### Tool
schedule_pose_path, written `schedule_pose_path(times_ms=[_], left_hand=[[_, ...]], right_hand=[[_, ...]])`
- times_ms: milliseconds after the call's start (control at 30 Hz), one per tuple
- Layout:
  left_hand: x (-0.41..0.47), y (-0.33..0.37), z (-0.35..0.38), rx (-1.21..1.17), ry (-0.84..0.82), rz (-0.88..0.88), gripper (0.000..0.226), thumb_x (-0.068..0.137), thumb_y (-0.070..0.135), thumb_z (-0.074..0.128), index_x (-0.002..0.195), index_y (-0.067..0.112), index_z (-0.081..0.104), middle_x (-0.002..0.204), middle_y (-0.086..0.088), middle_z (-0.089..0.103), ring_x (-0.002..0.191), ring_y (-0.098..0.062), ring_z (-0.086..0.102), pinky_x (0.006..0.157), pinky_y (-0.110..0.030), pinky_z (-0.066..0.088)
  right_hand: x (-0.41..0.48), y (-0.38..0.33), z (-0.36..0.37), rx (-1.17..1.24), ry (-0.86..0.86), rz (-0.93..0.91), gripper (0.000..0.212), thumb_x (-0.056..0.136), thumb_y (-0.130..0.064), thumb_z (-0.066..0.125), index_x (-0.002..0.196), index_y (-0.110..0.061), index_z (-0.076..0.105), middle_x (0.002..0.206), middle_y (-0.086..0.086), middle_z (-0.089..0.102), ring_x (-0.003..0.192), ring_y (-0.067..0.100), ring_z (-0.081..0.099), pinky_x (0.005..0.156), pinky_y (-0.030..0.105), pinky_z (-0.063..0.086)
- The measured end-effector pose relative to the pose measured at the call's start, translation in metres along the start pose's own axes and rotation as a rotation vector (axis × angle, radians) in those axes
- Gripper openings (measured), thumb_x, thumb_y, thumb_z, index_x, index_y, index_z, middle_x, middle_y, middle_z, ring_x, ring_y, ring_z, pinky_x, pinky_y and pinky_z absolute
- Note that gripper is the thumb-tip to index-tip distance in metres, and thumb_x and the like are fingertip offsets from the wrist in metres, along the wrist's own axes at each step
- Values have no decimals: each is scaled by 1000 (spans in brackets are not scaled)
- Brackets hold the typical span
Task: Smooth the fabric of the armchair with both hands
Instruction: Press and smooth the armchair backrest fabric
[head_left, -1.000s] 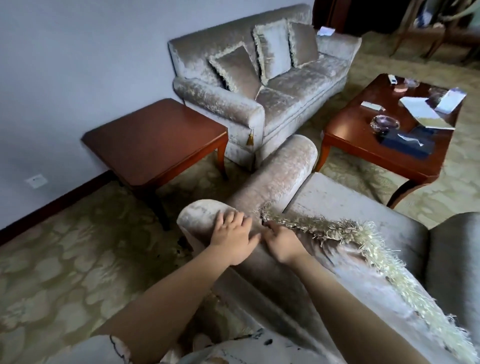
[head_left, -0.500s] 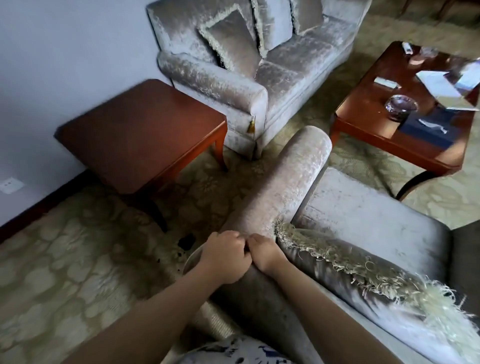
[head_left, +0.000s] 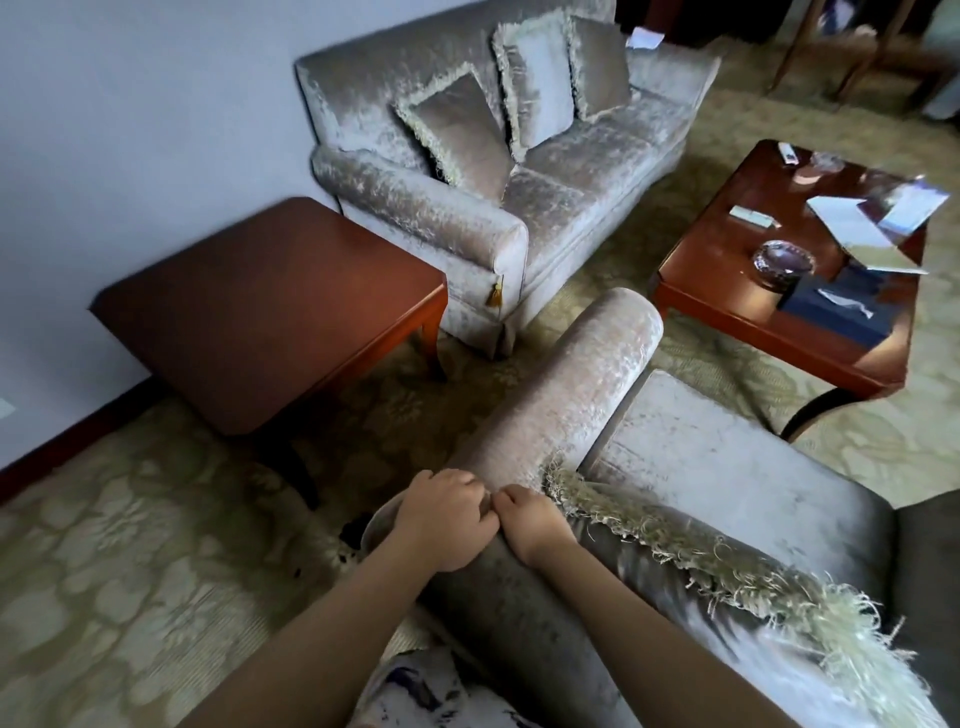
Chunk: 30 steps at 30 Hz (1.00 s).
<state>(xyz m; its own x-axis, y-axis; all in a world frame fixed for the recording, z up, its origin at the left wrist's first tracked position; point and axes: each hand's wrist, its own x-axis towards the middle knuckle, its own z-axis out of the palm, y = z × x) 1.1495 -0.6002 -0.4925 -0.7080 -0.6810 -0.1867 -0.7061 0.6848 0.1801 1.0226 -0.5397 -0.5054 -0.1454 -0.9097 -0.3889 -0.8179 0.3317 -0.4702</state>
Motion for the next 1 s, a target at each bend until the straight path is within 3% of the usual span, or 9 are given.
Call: schedule_pose_path(times_ms=[100, 167, 233, 400, 500, 733, 833, 933, 1000], left_hand=[[-2, -1, -2, -10, 37, -34, 39, 87, 45, 36, 99, 20, 64, 105, 5, 63, 101, -16, 56, 85, -35, 39], [-3, -3, -2, 8, 39, -43, 40, 86, 47, 37, 98, 20, 64, 104, 5, 62, 101, -16, 56, 83, -36, 38], [-4, -5, -1, 26, 28, -37, 43, 86, 50, 36, 97, 20, 64, 104, 3, 62, 101, -18, 56, 81, -36, 37], [-2, -8, 0, 71, -44, -37, 47, 88, 49, 33, 112, 20, 61, 118, 0, 60, 109, -21, 54, 86, -37, 37], [-4, -8, -3, 25, 1, -40, 40, 87, 42, 36, 103, 19, 64, 114, -2, 63, 103, -24, 57, 83, -36, 38], [0, -7, -5, 72, -35, 24, 34, 88, 37, 33, 88, 18, 61, 105, -7, 62, 96, -29, 56, 75, -36, 39], [3, -11, -5, 106, -103, 28, 38, 92, 40, 29, 106, 23, 60, 121, -4, 57, 109, -26, 53, 81, -36, 38], [4, -15, -6, 223, -229, 65, 43, 97, 40, 24, 134, 30, 43, 144, 2, 40, 129, -22, 39, 95, -37, 34], [4, -16, -8, 232, -286, 11, 49, 97, 43, 18, 142, 29, 34, 150, 1, 33, 133, -22, 33, 102, -37, 31]], right_hand=[[-2, -7, -5, 162, 11, 172, 32, 99, -31, 35, 69, -28, 45, 74, -9, 47, 109, 32, 58, 85, 29, 41], [-8, -10, -3, 312, 30, 239, 31, 101, -25, 32, 94, -12, 59, 101, 13, 60, 112, 33, 56, 91, 36, 40], [-15, -12, 1, 349, 56, 288, 36, 101, -25, 32, 110, -1, 58, 121, 23, 58, 113, 34, 55, 93, 39, 40], [-47, -8, 4, 236, 115, 343, 44, 96, -41, 37, 109, -6, 59, 123, 21, 60, 116, 36, 56, 93, 39, 45], [-82, 5, 9, 166, 189, 442, 48, 94, -45, 35, 121, -12, 57, 123, 19, 62, 113, 36, 58, 89, 39, 46], [-131, 18, 24, 45, 358, 652, 51, 92, -48, 35, 118, -12, 59, 122, 14, 63, 115, 32, 56, 94, 39, 42], [-130, 15, 21, 43, 341, 651, 51, 91, -48, 35, 113, -10, 61, 120, 15, 63, 114, 34, 55, 93, 40, 43], [-132, 14, 20, 51, 301, 609, 53, 92, -48, 36, 117, -9, 60, 123, 16, 61, 116, 34, 54, 96, 41, 41], [-137, 17, 18, 63, 262, 561, 54, 93, -49, 36, 121, -8, 58, 128, 17, 59, 119, 34, 53, 98, 42, 40]])
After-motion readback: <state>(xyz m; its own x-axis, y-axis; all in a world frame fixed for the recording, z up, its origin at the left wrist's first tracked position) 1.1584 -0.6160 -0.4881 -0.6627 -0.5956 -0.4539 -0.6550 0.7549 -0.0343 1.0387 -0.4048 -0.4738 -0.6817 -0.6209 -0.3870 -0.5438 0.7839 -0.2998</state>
